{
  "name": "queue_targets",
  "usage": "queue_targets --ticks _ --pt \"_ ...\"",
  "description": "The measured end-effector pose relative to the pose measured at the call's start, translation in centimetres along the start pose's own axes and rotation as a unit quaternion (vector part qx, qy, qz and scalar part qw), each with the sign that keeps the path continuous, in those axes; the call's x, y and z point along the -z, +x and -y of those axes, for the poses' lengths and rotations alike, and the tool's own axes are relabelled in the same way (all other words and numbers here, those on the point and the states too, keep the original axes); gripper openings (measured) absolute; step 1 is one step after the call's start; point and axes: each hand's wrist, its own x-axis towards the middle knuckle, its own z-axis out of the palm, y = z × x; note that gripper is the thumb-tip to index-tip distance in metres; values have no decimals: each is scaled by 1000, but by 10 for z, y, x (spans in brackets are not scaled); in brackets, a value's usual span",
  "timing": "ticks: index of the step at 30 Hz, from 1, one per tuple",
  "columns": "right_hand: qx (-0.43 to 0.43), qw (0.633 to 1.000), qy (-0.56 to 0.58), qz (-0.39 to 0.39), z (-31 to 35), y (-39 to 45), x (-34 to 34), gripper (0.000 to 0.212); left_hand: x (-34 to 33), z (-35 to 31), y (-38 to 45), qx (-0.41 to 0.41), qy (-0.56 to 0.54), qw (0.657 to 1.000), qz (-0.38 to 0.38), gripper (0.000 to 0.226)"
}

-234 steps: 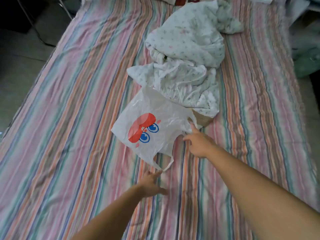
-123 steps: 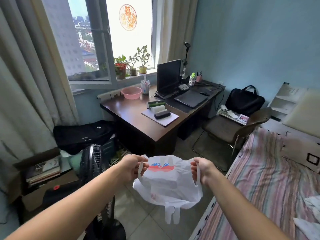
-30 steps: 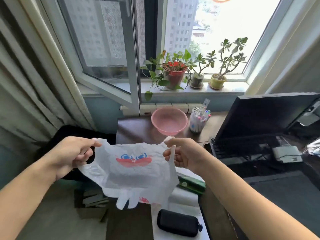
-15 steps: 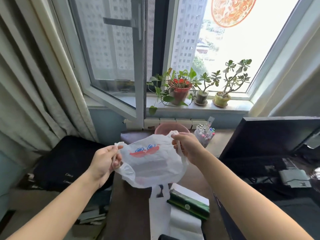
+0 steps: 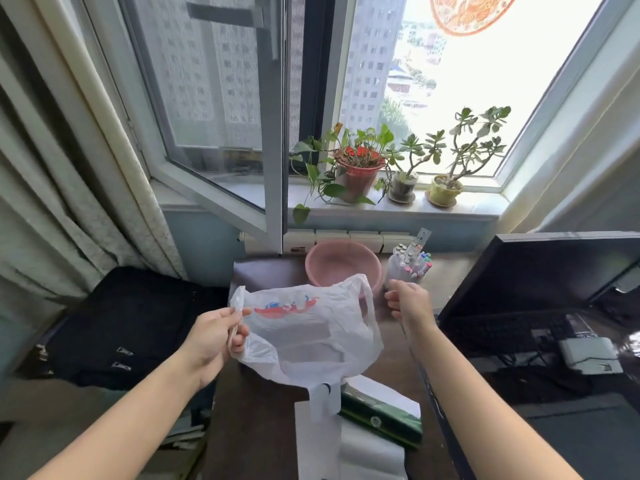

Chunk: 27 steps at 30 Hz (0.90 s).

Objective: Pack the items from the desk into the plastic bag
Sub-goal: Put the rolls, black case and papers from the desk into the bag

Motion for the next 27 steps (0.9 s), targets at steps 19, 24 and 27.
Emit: queue_targets --ticks 19,24,27 --pt "-37 723 -592 353 -157 15 21 120 -2 -14 -4 9 -12 1000 -15 28" --pt "3 766 -574 288 -155 6 24 103 0 -14 -4 15 -8 1000 -20 30" --pt "-5 812 -532 242 -144 0 38 81 0 -16 -5 20 -17 1000 -17 30"
